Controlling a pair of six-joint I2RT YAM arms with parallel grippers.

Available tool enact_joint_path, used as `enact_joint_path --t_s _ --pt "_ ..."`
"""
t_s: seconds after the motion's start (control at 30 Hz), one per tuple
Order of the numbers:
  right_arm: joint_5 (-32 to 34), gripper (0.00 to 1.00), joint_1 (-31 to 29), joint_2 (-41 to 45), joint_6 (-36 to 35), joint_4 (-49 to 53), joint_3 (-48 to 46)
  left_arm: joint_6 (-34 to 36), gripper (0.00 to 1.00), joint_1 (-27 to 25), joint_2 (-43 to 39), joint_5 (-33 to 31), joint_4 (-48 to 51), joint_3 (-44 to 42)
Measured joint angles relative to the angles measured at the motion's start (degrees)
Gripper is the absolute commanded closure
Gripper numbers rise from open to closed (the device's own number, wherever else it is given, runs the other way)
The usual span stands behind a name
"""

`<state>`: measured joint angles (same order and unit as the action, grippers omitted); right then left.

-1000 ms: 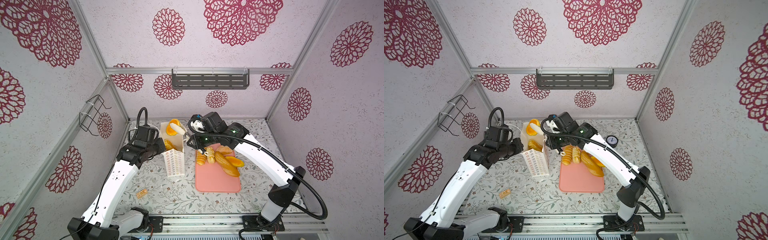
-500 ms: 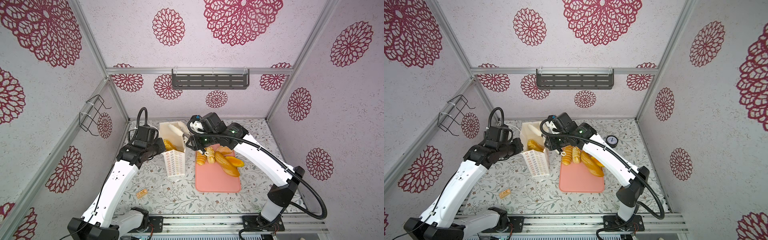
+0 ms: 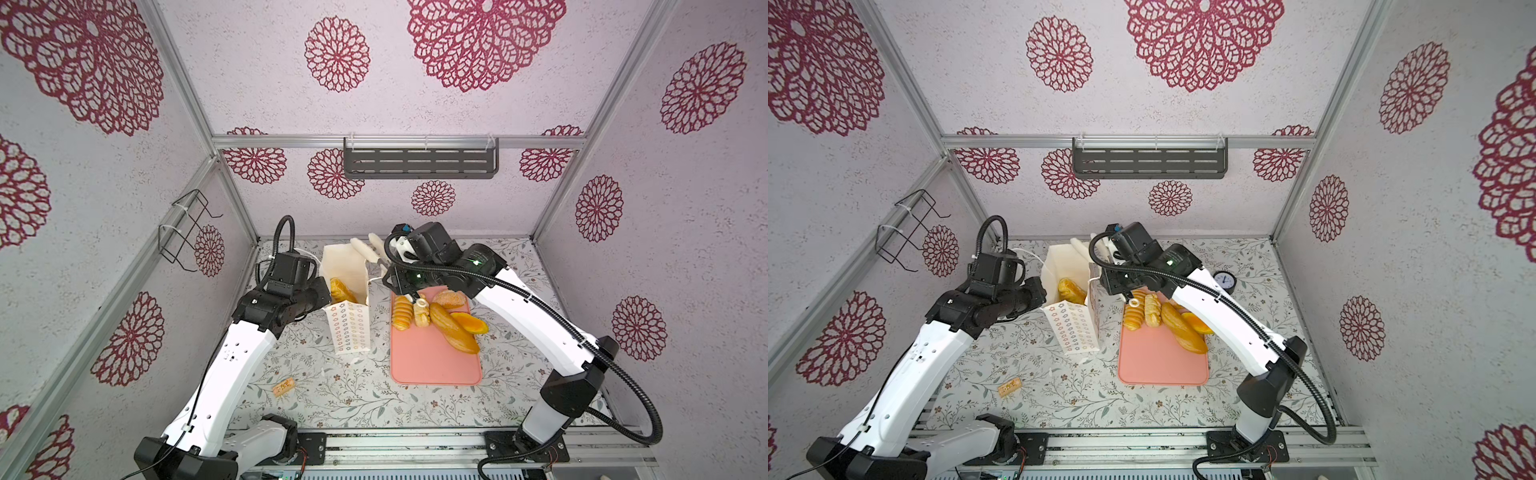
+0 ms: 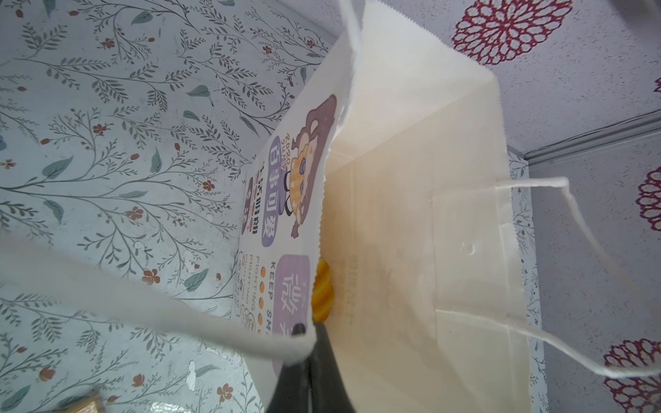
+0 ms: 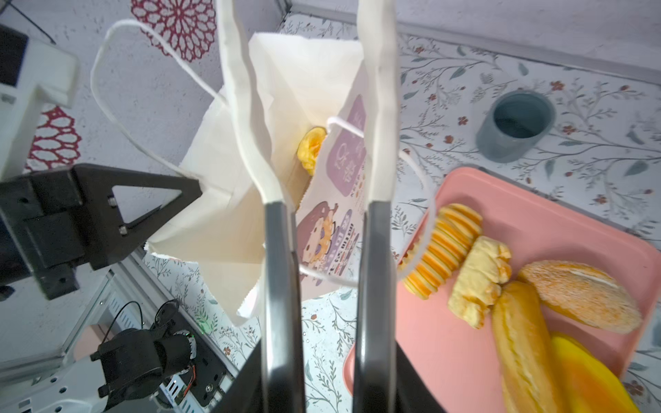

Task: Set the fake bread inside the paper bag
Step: 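Move the empty tongs back over the pink tray with the right gripper, then lower the tongs onto the long golden bread roll and pinch it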

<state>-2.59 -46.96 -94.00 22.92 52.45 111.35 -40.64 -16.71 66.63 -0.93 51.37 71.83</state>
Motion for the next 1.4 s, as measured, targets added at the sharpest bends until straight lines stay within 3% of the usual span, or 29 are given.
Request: enact_joint_path --t_s 0.33,0.7,1.4 --pt "3.04 0.59 8.15 15.78 0.02 0.52 -16.37 0.35 0.88 0.00 -0.13 0.04 0.22 0.00" --pt "4.37 0.58 15.50 22.62 0.09 7.26 -35.91 0.72 0.59 0.00 -0.33 0.22 0.11 0.00" --pt "2.36 0.47 16.09 21.64 -0.46 10.08 -44.54 1.07 0.51 0.00 -0.35 0.50 -1.49 -1.42"
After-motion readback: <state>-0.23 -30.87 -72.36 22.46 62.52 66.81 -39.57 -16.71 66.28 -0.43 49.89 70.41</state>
